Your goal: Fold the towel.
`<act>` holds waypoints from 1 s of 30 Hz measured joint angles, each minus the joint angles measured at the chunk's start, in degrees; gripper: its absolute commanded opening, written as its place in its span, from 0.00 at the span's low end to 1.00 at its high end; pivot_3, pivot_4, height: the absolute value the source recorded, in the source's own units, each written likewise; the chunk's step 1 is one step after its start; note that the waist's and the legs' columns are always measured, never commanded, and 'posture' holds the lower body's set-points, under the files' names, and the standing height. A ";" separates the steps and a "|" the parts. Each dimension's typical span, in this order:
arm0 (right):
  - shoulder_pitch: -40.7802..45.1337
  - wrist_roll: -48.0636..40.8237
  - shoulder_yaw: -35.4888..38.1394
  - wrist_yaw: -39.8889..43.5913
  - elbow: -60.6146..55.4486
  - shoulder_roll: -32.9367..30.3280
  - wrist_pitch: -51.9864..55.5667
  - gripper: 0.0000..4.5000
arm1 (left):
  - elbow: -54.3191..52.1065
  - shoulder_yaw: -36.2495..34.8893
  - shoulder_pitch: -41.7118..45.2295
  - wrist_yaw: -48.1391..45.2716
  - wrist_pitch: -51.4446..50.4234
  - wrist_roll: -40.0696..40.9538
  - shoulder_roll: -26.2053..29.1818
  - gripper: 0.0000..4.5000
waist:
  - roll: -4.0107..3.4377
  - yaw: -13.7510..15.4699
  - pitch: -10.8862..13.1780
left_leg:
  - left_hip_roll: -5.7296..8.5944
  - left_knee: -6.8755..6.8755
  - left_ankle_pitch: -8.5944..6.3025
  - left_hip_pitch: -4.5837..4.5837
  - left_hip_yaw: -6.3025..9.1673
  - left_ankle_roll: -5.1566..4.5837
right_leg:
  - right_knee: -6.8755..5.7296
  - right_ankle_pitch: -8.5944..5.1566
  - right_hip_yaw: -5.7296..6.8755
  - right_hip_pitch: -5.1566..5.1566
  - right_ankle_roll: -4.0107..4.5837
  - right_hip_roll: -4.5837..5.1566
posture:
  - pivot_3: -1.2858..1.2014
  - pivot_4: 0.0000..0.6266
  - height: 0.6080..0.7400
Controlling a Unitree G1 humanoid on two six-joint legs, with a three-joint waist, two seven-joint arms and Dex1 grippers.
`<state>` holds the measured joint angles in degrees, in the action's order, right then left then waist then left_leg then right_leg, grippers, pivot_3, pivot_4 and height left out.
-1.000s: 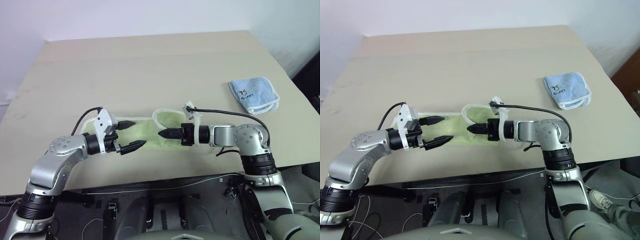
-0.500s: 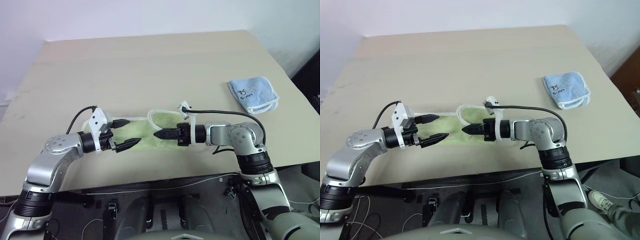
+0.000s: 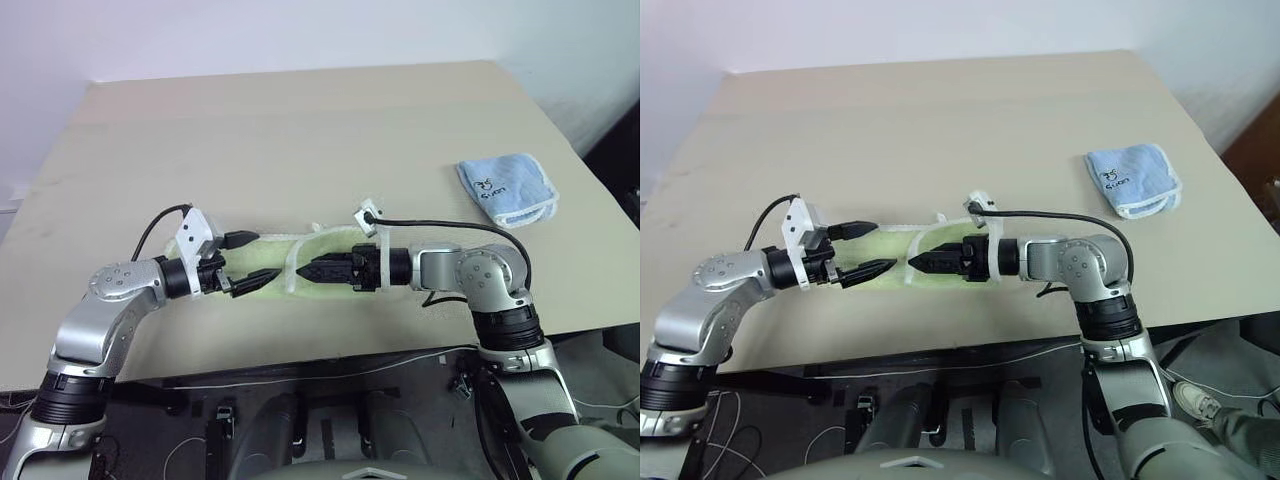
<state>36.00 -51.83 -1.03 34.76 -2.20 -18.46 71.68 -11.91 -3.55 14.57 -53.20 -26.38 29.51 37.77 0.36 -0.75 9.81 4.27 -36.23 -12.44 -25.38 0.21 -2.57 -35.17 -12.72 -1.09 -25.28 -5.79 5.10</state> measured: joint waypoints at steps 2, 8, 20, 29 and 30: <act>-1.17 -0.26 2.37 0.20 -1.15 -0.15 -2.36 0.82 | 0.05 -1.03 1.32 0.27 -0.51 2.37 -2.08 1.00 | 0.02 0.10 -0.01 | 0.01 -0.01 0.00 0.00 0.00 0.00 | 0.00 0.01 0.01 0.02 -0.01 0.00 | 0.52 0.24 1.00; -7.08 6.14 2.07 2.81 -6.29 -1.22 -16.08 0.47 | -1.36 -1.01 3.80 -1.56 -3.77 8.08 -3.96 0.72 | 0.02 -0.39 -0.01 | 0.02 -0.02 0.09 0.04 -0.01 -0.01 | -0.08 0.02 -0.03 0.03 -0.04 -0.05 | 0.52 0.24 1.00; -8.44 19.85 -2.17 -0.69 -0.47 3.13 -30.87 0.00 | 3.22 5.49 7.98 2.09 -3.87 5.18 -13.43 0.01 | 0.05 -0.13 -0.03 | 0.01 -0.11 0.25 0.14 0.05 0.14 | -0.38 0.02 0.00 0.06 -0.03 -0.09 | 0.52 0.24 1.00; -8.42 32.38 -5.31 -7.80 9.52 7.11 -42.29 0.00 | 2.76 12.61 6.75 1.38 -0.90 -1.75 -12.84 0.01 | 0.04 -0.24 -0.04 | 0.01 -0.01 0.29 0.29 0.05 0.24 | -0.44 0.01 -0.02 0.11 -0.03 -0.12 | 0.52 0.24 1.00; -8.41 33.48 -5.31 -8.65 11.28 7.41 -43.68 0.00 | 2.84 13.62 5.83 0.94 0.10 -3.23 -12.21 0.01 | 0.03 -0.22 -0.04 | 0.01 0.01 0.27 0.32 0.05 0.28 | -0.44 0.01 -0.02 0.13 -0.02 -0.13 | 0.52 0.24 1.00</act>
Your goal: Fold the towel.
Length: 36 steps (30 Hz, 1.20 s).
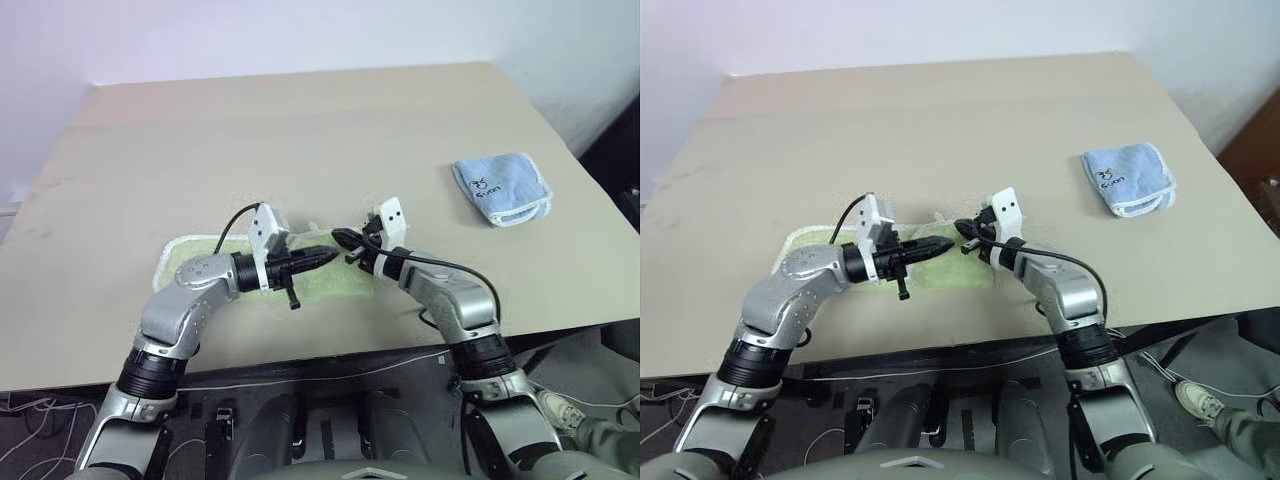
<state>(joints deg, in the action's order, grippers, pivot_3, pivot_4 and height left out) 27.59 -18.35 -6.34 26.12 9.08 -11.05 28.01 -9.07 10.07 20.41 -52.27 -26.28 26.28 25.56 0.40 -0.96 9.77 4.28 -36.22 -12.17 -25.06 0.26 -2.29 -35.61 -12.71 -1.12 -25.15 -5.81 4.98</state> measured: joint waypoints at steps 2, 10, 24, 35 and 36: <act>0.06 2.10 -0.21 -0.45 2.03 0.23 -3.37 0.00 | 1.02 2.01 -1.70 -0.96 2.48 -3.03 1.19 0.01 | -0.01 0.02 -0.01 | 0.00 0.01 -0.01 0.06 0.00 0.05 | 0.00 0.00 0.00 0.04 0.01 0.00 | 0.52 0.24 1.00; -0.57 6.36 -1.58 0.70 4.76 1.45 -9.03 0.00 | 9.71 4.60 -4.91 -2.16 11.63 -9.60 0.43 0.01 | 0.00 -0.03 -0.01 | -0.03 0.12 -0.06 0.94 0.04 0.07 | 0.13 -0.13 0.00 0.74 0.23 0.02 | 0.52 0.24 1.00; -1.53 4.54 -2.41 9.91 -0.09 -0.20 -4.58 0.00 | 2.17 -6.09 -5.81 -9.67 -2.46 8.04 5.12 0.01 | -0.01 -0.17 0.00 | -0.06 0.14 -0.06 0.77 0.05 0.07 | 0.09 -0.13 -0.01 0.69 0.21 0.02 | 0.52 0.24 1.00; -0.35 1.72 -0.96 11.85 -2.02 0.03 -3.22 0.00 | 2.21 -7.50 -2.68 -8.42 -3.50 7.06 6.88 0.01 | -0.01 0.16 0.00 | -0.05 0.15 -0.06 0.79 0.05 0.07 | 0.21 -0.13 0.02 0.70 0.22 0.02 | 0.52 0.24 1.00; -0.06 1.66 -0.61 11.71 -2.01 0.25 -3.22 0.00 | 3.92 -5.84 -2.30 -7.51 -1.76 4.58 5.55 0.01 | -0.01 0.17 0.00 | -0.05 0.17 -0.06 0.79 0.05 0.07 | 0.24 -0.13 0.01 0.69 0.22 0.02 | 0.52 0.24 1.00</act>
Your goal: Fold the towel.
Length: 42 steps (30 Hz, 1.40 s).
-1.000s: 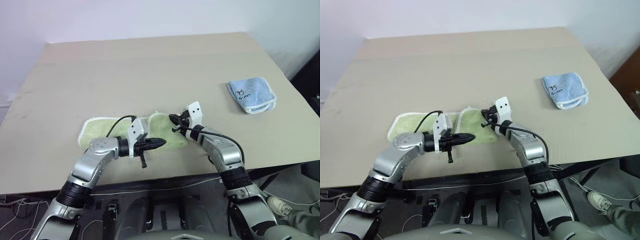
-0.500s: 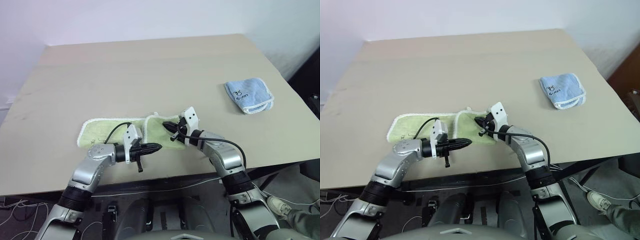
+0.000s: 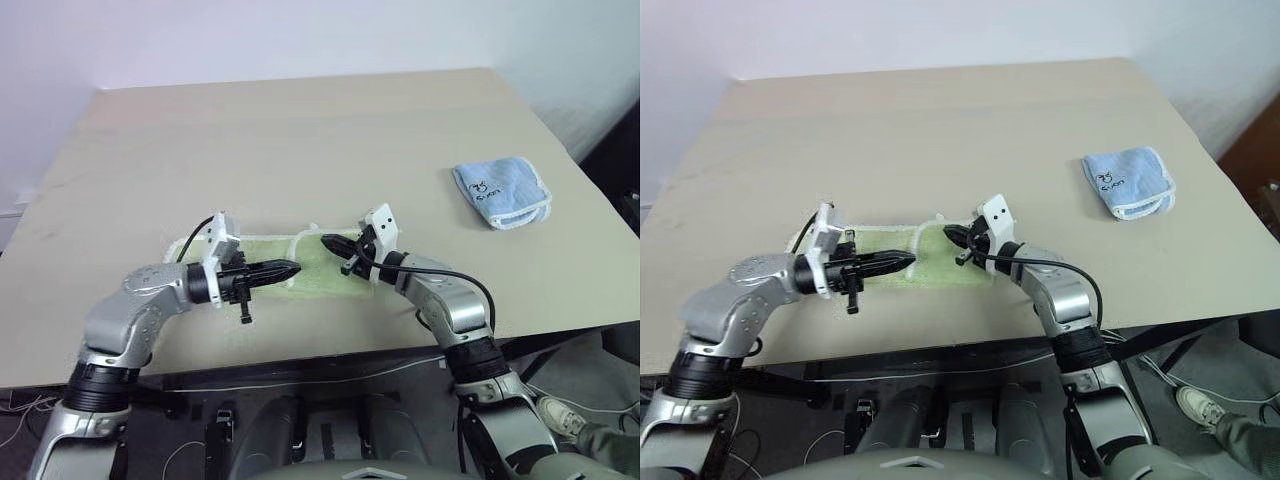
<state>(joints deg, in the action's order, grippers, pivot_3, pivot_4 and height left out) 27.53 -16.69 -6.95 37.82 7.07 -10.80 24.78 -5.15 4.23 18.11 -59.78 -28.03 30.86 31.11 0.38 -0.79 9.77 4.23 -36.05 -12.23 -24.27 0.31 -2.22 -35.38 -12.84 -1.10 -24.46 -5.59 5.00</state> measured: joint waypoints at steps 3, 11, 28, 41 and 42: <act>0.77 -0.23 0.63 -0.49 0.11 0.43 -0.03 0.00 | 3.92 3.58 0.43 1.59 2.92 -4.77 -2.61 0.01 | 0.01 -0.03 0.00 | 0.00 0.06 0.00 -0.09 0.00 0.00 | 0.00 0.02 0.00 -0.04 -0.03 0.00 | 0.52 0.24 1.00; -0.06 4.52 -1.55 -2.61 5.50 0.17 -2.12 0.00 | 5.03 6.15 -1.81 0.67 4.38 -7.75 -3.03 0.01 | 0.00 -0.34 -0.01 | 0.00 0.17 0.00 -0.10 0.00 0.01 | 0.03 0.01 -0.02 -0.10 -0.02 0.01 | 0.52 0.24 1.00; 1.92 -2.70 2.90 2.41 -1.63 -2.85 4.05 0.00 | -2.32 -8.25 -1.34 1.55 -2.88 2.47 3.53 0.88 | 0.03 -0.20 -0.02 | -0.02 0.16 0.00 -0.17 0.02 0.00 | 0.07 0.07 0.00 -0.16 -0.07 0.00 | 0.52 0.24 1.00; 3.57 -4.78 -4.26 16.44 -11.07 -11.72 8.40 0.56 | -10.43 -34.76 -12.84 16.19 -21.00 15.35 11.41 1.00 | 0.10 -0.30 0.03 | -0.03 0.33 -0.01 -0.18 0.02 0.01 | 0.20 0.01 0.00 -0.19 0.02 0.01 | 0.52 0.24 1.00; 4.23 -4.74 -4.62 17.30 -10.83 -11.93 7.92 0.62 | -11.40 -37.15 -15.20 16.39 -22.08 16.41 11.90 1.00 | 0.10 -0.29 0.03 | -0.03 0.32 -0.01 -0.17 0.02 0.01 | 0.21 0.00 0.00 -0.18 0.03 0.02 | 0.52 0.24 1.00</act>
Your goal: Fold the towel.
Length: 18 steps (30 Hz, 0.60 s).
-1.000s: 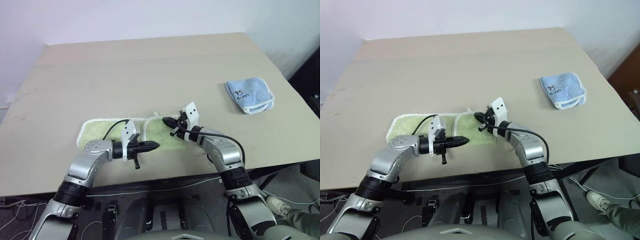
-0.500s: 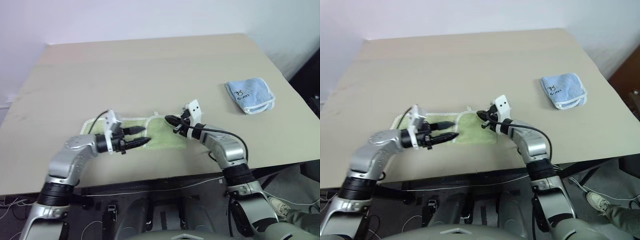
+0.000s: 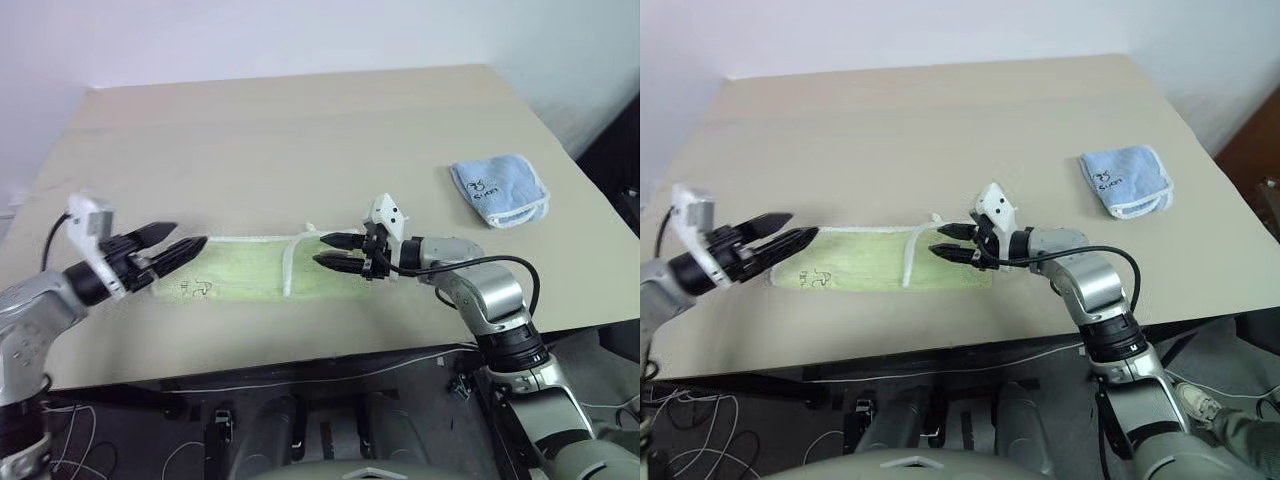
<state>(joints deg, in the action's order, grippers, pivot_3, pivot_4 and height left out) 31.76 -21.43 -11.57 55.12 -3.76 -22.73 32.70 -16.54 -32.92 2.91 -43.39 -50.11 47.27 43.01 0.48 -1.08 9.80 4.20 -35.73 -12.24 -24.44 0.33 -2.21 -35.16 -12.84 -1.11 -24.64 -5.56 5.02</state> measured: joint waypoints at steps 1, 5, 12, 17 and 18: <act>0.78 0.12 -0.43 0.83 0.34 -0.11 -0.60 0.70 | -1.07 -2.20 -2.51 0.06 -0.93 1.02 0.53 1.00 | 0.01 -0.01 0.00 | 0.00 0.01 0.00 0.00 0.00 0.00 | 0.03 -0.01 0.00 0.00 0.02 0.00 | 0.52 0.24 1.00; 2.30 0.92 -1.77 3.92 2.10 -0.63 -3.06 1.00 | -5.35 -10.20 -12.92 1.22 -5.04 5.02 0.84 1.00 | 0.03 0.17 0.01 | 0.00 0.11 -0.01 0.02 0.00 0.00 | 0.13 -0.07 0.02 -0.04 0.12 0.05 | 0.52 0.24 1.00; 5.39 2.28 -2.05 3.60 6.57 2.42 -5.52 1.00 | -7.51 -18.68 -16.07 18.86 -15.44 17.58 -5.09 1.00 | 0.07 0.22 0.01 | -0.01 0.12 -0.01 0.03 0.00 0.01 | 0.07 -0.07 0.01 -0.14 0.12 0.03 | 0.52 0.24 1.00; 6.18 3.90 -2.32 3.08 10.41 3.63 -7.81 1.00 | -6.90 -20.03 -16.48 33.13 -15.96 29.06 -10.13 1.00 | 0.12 0.23 0.01 | 0.00 0.13 -0.01 0.03 -0.01 0.01 | 0.07 -0.06 0.02 -0.13 0.11 0.03 | 0.52 0.24 1.00; 6.31 4.21 -2.41 3.08 10.66 3.62 -7.98 1.00 | -6.76 -19.94 -16.60 34.97 -15.95 30.57 -10.45 1.00 | 0.13 0.23 0.01 | 0.00 0.12 -0.01 0.03 0.00 0.01 | 0.06 -0.06 0.02 -0.12 0.11 0.03 | 0.52 0.24 1.00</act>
<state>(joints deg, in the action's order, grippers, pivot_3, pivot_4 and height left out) 38.06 -17.22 -13.98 58.20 6.90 -19.11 24.73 -23.30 -52.86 -13.69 -8.42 -66.06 77.83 32.55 0.61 -0.85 9.80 4.20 -35.61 -12.25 -24.41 0.32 -2.19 -35.10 -12.90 -1.09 -24.76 -5.45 5.04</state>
